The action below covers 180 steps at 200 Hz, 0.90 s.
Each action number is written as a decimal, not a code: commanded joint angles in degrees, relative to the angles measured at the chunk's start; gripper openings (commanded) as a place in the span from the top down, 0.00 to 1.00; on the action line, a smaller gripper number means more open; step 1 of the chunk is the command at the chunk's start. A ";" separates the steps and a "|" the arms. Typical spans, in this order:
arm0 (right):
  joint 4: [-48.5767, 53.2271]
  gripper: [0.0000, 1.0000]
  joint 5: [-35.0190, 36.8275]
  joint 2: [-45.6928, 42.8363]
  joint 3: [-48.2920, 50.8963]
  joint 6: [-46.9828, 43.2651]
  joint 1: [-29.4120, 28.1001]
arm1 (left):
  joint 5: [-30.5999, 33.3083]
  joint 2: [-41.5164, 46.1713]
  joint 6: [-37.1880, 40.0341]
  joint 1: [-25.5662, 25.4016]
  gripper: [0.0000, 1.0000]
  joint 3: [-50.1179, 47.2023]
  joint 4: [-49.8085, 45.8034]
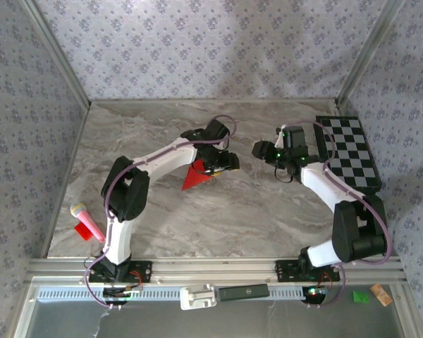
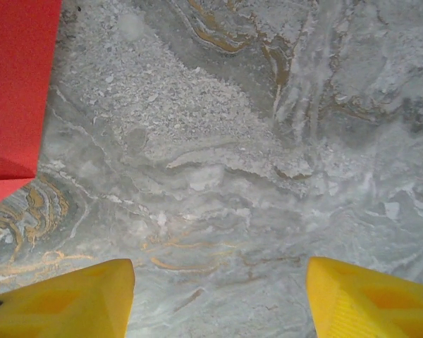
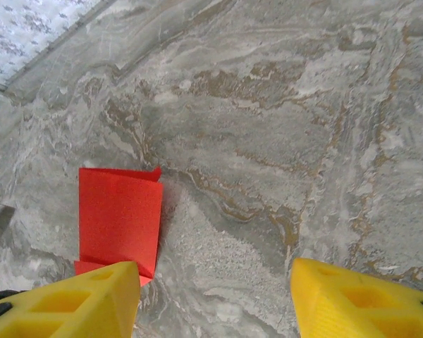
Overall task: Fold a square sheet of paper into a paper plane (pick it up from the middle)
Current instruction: Turn over the paper at the center of the table, then move the paper to the center of the table.
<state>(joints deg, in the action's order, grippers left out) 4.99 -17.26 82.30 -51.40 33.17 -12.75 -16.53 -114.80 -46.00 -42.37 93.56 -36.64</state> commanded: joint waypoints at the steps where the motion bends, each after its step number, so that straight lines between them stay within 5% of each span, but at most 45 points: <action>1: 1.41 0.40 -0.85 1.62 -1.95 0.07 -1.20 | -1.70 3.36 -0.83 1.63 0.34 -1.74 0.30; 76: 0.73 0.40 -1.41 5.21 -3.36 0.82 -3.43 | 0.36 7.97 0.73 10.45 0.35 -13.97 6.72; 180: 0.14 0.40 -0.58 7.18 -4.44 1.71 -5.18 | 4.93 2.10 5.86 12.21 0.49 -13.92 8.28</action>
<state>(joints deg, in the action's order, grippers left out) 4.97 -17.80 88.51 -54.11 33.87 -17.47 -12.58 -110.50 -42.57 -30.63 77.76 -28.95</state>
